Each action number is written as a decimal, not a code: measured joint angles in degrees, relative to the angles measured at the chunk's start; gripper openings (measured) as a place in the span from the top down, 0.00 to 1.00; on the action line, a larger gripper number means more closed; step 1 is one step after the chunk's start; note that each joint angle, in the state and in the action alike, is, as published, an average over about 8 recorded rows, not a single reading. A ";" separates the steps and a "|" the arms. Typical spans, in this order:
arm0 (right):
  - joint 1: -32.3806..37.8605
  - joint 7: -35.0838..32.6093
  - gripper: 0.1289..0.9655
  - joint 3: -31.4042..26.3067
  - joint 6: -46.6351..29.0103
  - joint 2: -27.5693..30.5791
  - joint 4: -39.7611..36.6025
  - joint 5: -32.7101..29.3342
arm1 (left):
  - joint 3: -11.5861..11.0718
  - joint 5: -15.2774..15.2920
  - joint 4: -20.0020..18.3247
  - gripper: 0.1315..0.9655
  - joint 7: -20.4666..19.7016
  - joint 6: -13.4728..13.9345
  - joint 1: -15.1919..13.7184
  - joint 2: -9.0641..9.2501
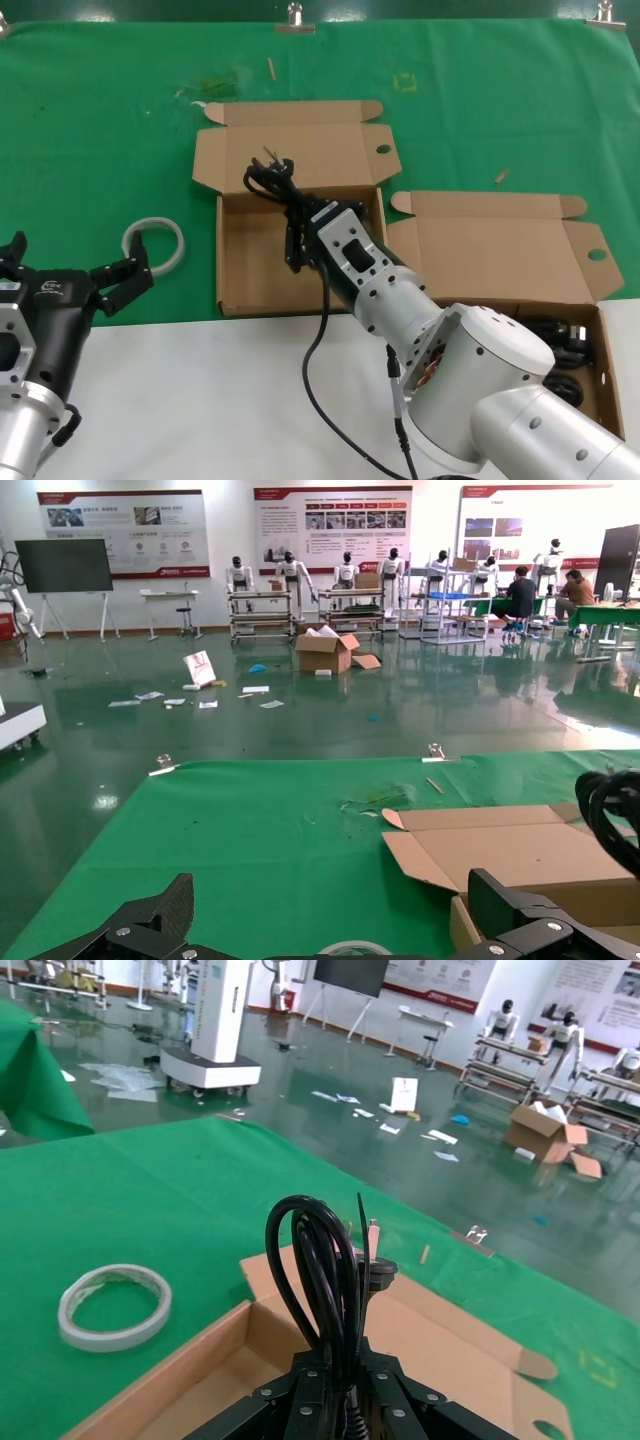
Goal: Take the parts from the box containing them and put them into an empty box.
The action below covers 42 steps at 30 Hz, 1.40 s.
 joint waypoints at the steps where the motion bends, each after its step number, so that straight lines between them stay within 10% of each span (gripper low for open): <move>1: 0.25 0.37 0.95 -0.30 -0.38 0.01 -0.54 0.00 | 0.00 0.00 0.00 0.00 0.00 0.00 0.00 0.00; 22: 1.27 2.97 0.91 -1.40 -1.40 0.04 -3.02 0.00 | 0.00 0.00 0.00 0.00 0.00 0.00 0.00 0.00; 42: -10.79 -3.62 0.54 12.75 3.51 0.06 8.02 0.00 | 0.00 0.00 0.00 0.00 0.00 0.00 0.00 0.00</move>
